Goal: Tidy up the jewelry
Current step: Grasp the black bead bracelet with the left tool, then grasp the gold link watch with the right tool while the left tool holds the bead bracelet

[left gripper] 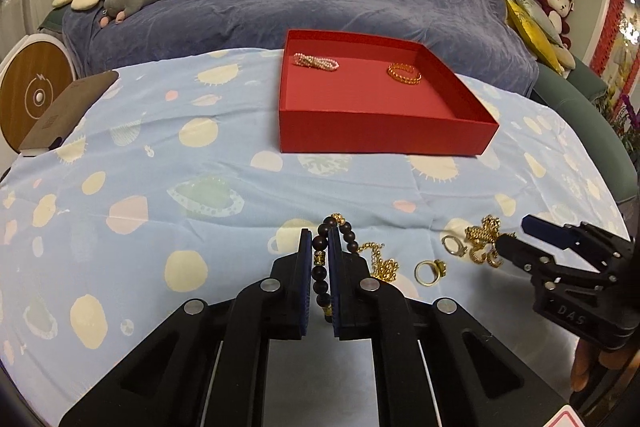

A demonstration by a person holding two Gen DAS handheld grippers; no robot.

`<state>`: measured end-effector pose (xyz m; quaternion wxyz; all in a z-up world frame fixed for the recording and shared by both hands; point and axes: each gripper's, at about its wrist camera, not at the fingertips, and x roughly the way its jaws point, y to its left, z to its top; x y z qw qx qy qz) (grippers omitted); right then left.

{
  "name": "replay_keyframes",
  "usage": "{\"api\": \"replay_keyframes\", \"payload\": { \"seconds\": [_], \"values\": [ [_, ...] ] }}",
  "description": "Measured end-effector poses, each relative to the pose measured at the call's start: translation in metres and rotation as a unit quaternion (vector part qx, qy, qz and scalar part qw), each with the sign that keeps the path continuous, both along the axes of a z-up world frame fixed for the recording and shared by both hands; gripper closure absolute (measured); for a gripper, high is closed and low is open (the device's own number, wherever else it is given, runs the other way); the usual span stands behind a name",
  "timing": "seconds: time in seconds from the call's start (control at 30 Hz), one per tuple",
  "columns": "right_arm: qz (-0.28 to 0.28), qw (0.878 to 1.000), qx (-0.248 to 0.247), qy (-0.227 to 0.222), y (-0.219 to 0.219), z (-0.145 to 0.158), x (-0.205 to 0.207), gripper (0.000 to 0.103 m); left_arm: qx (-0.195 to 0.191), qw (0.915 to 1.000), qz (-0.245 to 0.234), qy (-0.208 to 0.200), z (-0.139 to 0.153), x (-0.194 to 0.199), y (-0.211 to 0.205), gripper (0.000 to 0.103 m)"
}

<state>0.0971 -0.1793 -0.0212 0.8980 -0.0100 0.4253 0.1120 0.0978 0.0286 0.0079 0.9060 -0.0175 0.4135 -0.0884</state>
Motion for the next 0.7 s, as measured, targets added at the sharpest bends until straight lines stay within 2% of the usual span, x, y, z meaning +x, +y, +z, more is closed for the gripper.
{"api": "replay_keyframes", "payload": {
  "seconds": [0.07, 0.27, 0.7],
  "values": [
    [0.008, 1.0, -0.003, 0.003, 0.003, -0.003, 0.005, 0.067, -0.006, 1.0, 0.0, -0.005, 0.005, 0.0, 0.0, 0.097],
    [0.021, 1.0, 0.007, 0.013, 0.007, -0.011, 0.018, 0.067, -0.019, 0.9998, 0.001, -0.007, 0.014, 0.002, 0.0, 0.097],
    [0.03, 0.998, -0.042, 0.026, 0.013, -0.02, 0.021, 0.069, -0.017, 0.9998, 0.005, 0.001, 0.01, 0.002, 0.002, 0.097]
  ]
}}
